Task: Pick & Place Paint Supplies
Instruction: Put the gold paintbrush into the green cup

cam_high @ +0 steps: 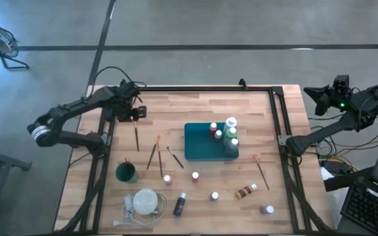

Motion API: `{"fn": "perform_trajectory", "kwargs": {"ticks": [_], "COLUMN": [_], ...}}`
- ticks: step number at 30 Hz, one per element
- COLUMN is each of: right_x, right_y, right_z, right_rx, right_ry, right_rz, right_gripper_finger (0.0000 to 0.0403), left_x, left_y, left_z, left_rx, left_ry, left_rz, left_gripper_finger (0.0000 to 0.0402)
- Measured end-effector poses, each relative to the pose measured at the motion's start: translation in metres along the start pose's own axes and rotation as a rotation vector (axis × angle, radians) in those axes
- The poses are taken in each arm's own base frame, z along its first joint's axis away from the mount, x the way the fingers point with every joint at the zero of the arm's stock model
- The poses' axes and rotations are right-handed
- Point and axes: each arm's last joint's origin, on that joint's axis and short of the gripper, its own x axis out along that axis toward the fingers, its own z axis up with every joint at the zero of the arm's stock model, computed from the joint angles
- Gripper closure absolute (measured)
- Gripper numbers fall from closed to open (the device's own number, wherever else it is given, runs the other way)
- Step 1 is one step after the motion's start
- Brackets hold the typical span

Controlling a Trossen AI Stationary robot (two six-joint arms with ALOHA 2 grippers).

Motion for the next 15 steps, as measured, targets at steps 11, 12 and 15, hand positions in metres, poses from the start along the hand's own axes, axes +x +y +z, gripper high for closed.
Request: {"fn": "perform_trajectory", "kwargs": {"ticks": [11,12,15], "right_x": [0.000,0.000,0.000], "right_y": [0.000,0.000,0.000], "right_z": [0.000,0.000,0.000], "right_rx": [0.000,0.000,0.000], "right_ry": [0.000,0.000,0.000], "right_rz": [0.000,0.000,0.000], "right_gripper_finger": [0.0394,0.0394,0.0394], "left_x": [0.033,0.034,0.038], "left_y": [0.017,0.019,0.025], "left_z": [0.004,0.004,0.007], "left_rx": [-0.069,-0.078,-0.097], "left_ry": [-0.033,-0.036,-0.058], "left_rz": [-0.008,0.001,0.006], "left_gripper_finger": [0.0250,0.0248,0.0236]}}
